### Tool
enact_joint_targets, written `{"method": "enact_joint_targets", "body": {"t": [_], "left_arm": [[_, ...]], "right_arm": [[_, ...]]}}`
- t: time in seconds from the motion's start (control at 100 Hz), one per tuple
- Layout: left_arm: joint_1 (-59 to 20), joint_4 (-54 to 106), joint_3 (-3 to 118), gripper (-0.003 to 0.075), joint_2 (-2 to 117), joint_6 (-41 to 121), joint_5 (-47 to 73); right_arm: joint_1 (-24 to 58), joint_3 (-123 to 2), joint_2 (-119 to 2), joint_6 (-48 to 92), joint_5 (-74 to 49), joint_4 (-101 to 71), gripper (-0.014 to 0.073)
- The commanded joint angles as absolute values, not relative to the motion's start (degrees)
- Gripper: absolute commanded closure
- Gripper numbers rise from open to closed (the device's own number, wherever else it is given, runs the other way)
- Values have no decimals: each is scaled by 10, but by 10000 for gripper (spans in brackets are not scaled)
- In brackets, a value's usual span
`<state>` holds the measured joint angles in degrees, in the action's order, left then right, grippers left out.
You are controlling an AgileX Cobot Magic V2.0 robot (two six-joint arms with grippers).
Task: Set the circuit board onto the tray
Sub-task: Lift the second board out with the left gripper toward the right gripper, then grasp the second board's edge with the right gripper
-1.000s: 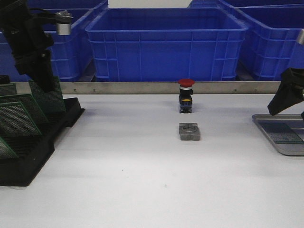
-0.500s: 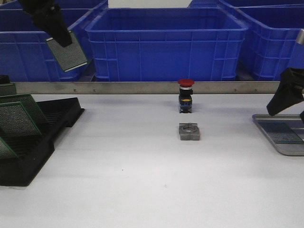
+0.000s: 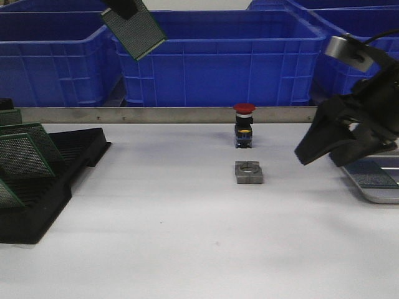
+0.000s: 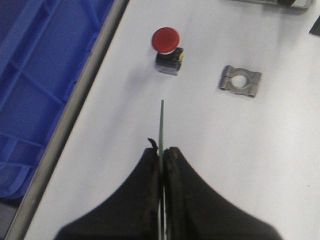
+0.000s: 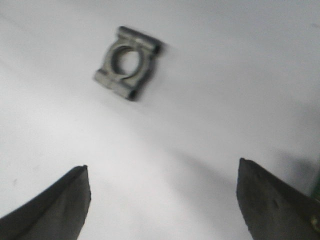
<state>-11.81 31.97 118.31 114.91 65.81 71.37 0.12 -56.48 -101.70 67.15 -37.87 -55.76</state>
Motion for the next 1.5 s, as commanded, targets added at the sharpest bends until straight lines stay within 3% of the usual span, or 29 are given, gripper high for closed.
{"method": "enact_joint_targets", "body": {"t": [0.0,0.32,0.6,1.18,1.23,1.3,1.49], "left_arm": [[-138,353,1176,740,1107,653,731],[-196,357,1127,740,1106,650,731],[-241,359,1087,740,1104,646,731],[-303,373,1085,740,1094,646,731],[-303,373,1085,740,1094,646,731],[-303,373,1085,740,1094,646,731],[-303,373,1085,739,1094,646,731]], "right_arm": [[42,-576,-977,716,-397,-576,-20],[130,-576,-936,808,-404,-608,-18],[131,-576,-882,898,-413,-664,-18],[131,-576,-881,1026,-428,-754,-13],[131,-576,-881,1026,-428,-754,17],[131,-576,-881,1026,-428,-754,123],[131,-576,-881,1026,-428,-754,563]]}}
